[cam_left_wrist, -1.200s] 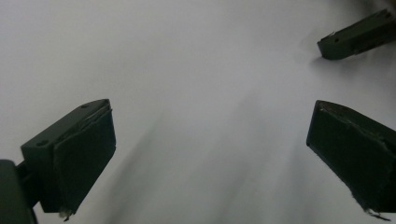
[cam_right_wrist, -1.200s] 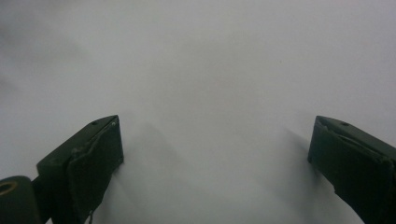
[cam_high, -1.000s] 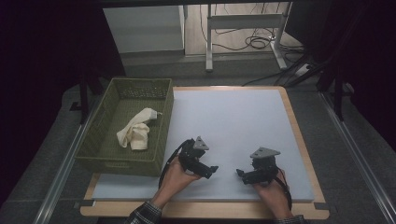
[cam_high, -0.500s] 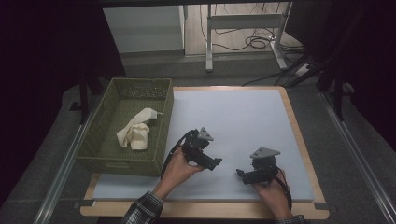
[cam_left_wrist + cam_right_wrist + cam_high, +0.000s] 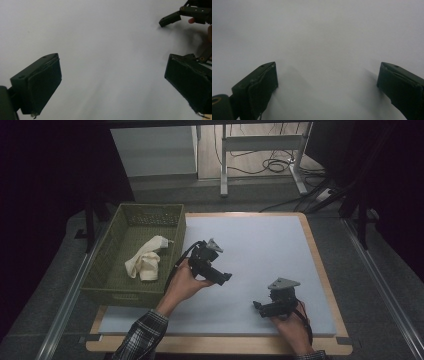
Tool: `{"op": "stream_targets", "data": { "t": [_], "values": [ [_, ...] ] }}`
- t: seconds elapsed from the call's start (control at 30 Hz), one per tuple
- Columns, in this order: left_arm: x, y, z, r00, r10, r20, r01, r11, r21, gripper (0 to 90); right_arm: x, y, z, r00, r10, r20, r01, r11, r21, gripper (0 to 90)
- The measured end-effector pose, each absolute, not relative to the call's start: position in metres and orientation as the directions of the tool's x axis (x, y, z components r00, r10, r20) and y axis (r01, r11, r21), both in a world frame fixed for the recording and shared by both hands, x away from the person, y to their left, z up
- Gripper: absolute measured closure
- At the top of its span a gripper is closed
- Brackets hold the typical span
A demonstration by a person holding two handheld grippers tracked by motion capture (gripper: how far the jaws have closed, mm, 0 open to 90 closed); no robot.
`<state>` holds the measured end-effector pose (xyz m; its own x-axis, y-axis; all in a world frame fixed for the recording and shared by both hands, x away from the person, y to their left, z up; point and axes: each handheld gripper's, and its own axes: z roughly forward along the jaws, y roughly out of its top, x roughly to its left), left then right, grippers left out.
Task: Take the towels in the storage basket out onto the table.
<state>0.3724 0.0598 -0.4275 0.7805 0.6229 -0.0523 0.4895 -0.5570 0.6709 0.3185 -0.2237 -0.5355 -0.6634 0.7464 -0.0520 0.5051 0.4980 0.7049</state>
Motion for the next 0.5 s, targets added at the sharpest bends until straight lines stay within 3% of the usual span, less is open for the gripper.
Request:
{"op": "stream_targets", "data": {
  "t": [0.5],
  "values": [
    [0.394, 0.096, -0.404, 0.731, 0.681, -0.039, 0.527, -0.527, 0.667, 1.3, 0.318, -0.224, -0.535, -0.663, 0.747, -0.051, 0.506, 0.497, 0.705, 3.4]
  ]
}}
